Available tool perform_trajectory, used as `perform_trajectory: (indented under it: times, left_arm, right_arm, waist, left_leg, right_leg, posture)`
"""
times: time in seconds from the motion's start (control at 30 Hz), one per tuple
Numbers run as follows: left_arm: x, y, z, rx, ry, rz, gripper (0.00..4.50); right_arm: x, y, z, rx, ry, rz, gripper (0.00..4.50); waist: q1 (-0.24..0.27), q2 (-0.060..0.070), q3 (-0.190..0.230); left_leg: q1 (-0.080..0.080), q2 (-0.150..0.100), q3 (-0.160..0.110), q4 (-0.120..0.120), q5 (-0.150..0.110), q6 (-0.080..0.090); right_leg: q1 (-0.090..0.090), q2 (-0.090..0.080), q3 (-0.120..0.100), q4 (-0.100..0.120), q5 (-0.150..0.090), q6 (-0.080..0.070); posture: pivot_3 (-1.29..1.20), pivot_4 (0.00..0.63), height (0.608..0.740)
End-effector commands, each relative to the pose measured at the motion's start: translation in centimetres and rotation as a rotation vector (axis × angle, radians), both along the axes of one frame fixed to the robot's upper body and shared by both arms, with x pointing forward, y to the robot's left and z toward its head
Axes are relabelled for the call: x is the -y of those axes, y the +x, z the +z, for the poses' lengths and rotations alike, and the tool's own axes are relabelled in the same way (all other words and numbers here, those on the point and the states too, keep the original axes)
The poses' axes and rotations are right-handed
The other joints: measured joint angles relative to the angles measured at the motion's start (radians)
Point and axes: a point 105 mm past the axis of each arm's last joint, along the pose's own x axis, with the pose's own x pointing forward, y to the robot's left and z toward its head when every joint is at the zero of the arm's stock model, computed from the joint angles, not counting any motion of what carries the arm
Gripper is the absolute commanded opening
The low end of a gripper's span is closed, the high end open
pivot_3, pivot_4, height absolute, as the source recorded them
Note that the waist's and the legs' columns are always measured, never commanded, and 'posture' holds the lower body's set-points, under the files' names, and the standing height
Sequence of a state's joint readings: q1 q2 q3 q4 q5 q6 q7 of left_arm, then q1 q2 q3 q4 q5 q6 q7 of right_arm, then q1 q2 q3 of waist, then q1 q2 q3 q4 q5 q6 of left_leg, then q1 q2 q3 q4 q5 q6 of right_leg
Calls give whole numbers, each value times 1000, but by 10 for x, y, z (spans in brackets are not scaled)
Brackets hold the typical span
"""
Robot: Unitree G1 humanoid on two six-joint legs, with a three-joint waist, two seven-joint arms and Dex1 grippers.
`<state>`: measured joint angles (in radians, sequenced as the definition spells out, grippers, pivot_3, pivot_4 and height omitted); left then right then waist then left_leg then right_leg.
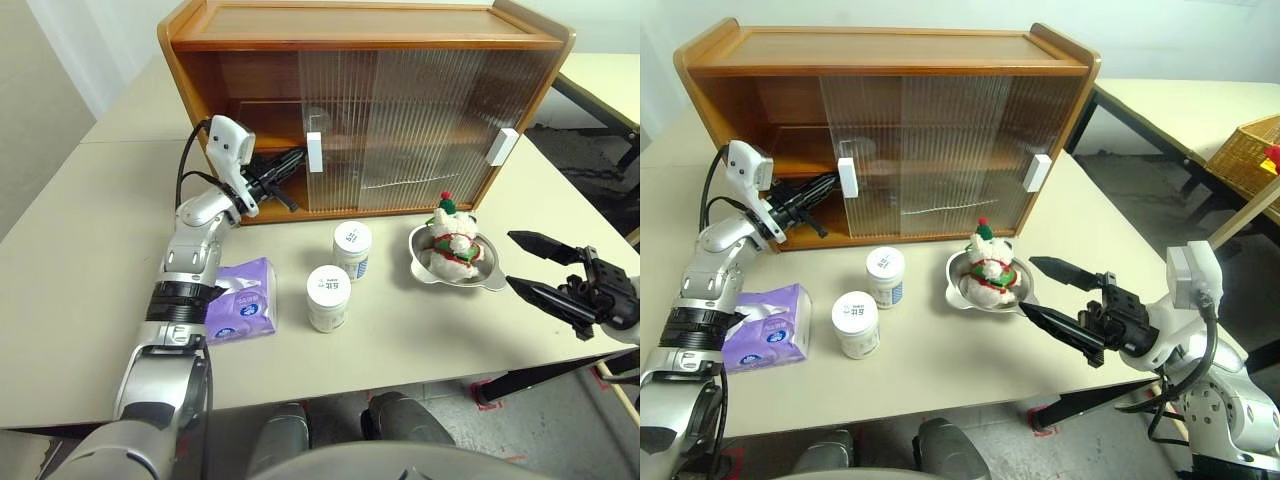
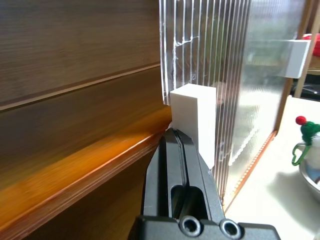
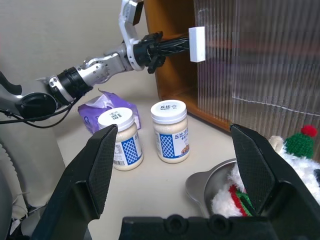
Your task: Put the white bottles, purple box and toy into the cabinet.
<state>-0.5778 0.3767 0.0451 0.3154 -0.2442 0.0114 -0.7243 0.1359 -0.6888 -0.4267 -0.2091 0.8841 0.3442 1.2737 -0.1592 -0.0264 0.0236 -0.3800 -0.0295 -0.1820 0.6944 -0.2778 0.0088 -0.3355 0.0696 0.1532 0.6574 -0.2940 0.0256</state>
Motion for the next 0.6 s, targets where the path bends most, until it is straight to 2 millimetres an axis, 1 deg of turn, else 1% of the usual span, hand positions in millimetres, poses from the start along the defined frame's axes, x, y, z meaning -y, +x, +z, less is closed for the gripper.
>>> perform_trajectory:
  times: [0.03, 0.23, 0.6]
  left_arm:
    - [17, 1, 0, 4, 21, -53, 18]
    - [29, 1, 0, 5, 17, -78, 18]
    - [50, 6, 4, 12, 13, -137, 18]
  right_arm:
    - [-1, 0, 4, 21, -11, -15, 4500]
    - [-3, 1, 3, 23, -5, -19, 4500]
    - [-5, -2, 5, 27, 1, -12, 4500]
  waist:
    - [-3, 0, 0]
    - [-16, 0, 0]
    - [-35, 0, 0]
  left_leg:
    - [0, 0, 0, 0, 0, 0]
    - [0, 0, 6, 0, 0, 0]
    - [-1, 0, 6, 0, -1, 1]
  right_leg:
    - [0, 0, 0, 0, 0, 0]
    - [0, 1, -1, 0, 0, 1]
    - [1, 1, 0, -5, 1, 3]
  posture:
    - [-284, 0, 740]
    - [-291, 0, 740]
    - [-303, 0, 740]
